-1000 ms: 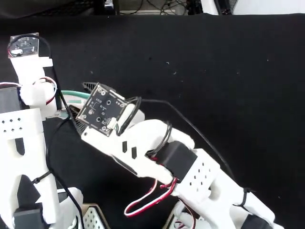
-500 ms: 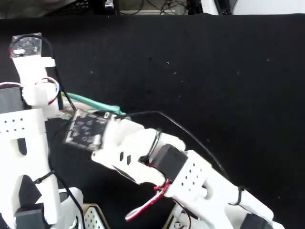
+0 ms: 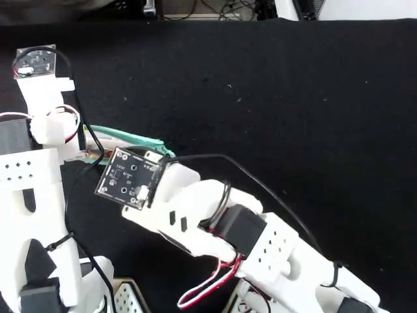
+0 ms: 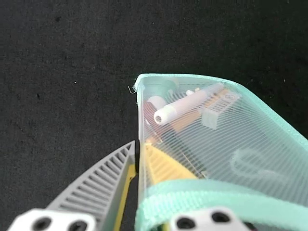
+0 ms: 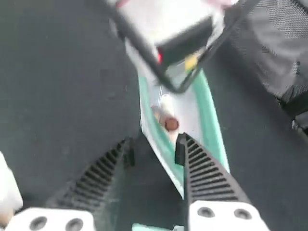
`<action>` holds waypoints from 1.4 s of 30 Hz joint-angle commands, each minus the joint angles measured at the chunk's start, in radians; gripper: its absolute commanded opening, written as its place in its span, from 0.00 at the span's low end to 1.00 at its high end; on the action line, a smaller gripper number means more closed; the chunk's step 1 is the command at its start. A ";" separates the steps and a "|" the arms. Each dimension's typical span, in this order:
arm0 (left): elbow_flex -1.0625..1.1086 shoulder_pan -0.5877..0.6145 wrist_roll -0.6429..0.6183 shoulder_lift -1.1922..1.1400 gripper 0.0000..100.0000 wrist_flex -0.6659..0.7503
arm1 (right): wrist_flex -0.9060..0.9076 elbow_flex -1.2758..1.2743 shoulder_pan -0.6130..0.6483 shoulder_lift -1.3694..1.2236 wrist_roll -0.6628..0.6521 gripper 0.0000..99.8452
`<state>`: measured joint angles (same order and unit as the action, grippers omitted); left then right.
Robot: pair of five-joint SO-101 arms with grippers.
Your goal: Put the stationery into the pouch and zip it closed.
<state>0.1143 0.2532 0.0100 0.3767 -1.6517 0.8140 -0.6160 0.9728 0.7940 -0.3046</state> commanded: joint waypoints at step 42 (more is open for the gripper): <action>0.035 0.013 0.006 -0.017 0.03 0.015 | -0.014 0.064 -0.140 0.062 -0.031 0.01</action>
<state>0.1143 0.2547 0.0069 0.3767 -1.6517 0.7833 -0.5731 0.8470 0.8309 -0.3153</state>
